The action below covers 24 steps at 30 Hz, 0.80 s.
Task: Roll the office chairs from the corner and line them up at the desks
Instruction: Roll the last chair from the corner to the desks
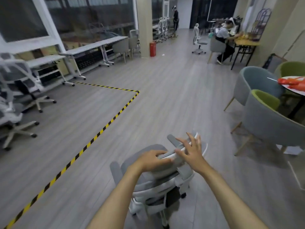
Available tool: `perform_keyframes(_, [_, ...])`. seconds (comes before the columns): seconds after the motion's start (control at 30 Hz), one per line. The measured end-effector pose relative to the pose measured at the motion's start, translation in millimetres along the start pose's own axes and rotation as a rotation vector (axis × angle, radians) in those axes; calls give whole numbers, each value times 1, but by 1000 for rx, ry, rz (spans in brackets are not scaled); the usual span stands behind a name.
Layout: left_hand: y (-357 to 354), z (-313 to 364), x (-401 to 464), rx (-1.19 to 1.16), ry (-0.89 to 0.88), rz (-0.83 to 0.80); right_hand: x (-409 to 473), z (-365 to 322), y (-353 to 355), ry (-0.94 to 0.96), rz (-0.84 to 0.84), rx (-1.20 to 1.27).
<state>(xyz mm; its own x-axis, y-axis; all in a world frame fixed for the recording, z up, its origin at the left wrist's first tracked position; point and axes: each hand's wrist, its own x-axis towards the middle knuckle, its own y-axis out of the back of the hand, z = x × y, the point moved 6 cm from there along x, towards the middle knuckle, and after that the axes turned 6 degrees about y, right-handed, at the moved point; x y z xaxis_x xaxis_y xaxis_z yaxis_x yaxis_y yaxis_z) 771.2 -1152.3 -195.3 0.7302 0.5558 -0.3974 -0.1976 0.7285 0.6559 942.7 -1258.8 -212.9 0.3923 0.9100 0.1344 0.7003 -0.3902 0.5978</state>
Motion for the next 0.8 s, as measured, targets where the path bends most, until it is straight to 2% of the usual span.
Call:
perform_keyframes(0.1, [46, -16, 17, -3, 64, 117, 50, -10, -20, 80, -33, -52])
perform_keyframes(0.27, [112, -57, 51, -35, 198, 321, 136, -28, -61, 92, -133, -120])
perform_keyframes(0.43, [173, -105, 72, -86, 211, 634, 219, -52, -110, 113, -191, -108])
perform_keyframes(0.5, [197, -130, 85, -77, 221, 709, 253, -61, -134, 138, -196, -105])
perform_keyframes(0.63, [250, -186, 116, -92, 255, 791, 325, -80, -182, 192, -147, -211])
perform_keyframes(0.8, [332, -255, 155, -165, 265, 740, 408, -115, -234, 263, -65, -332])
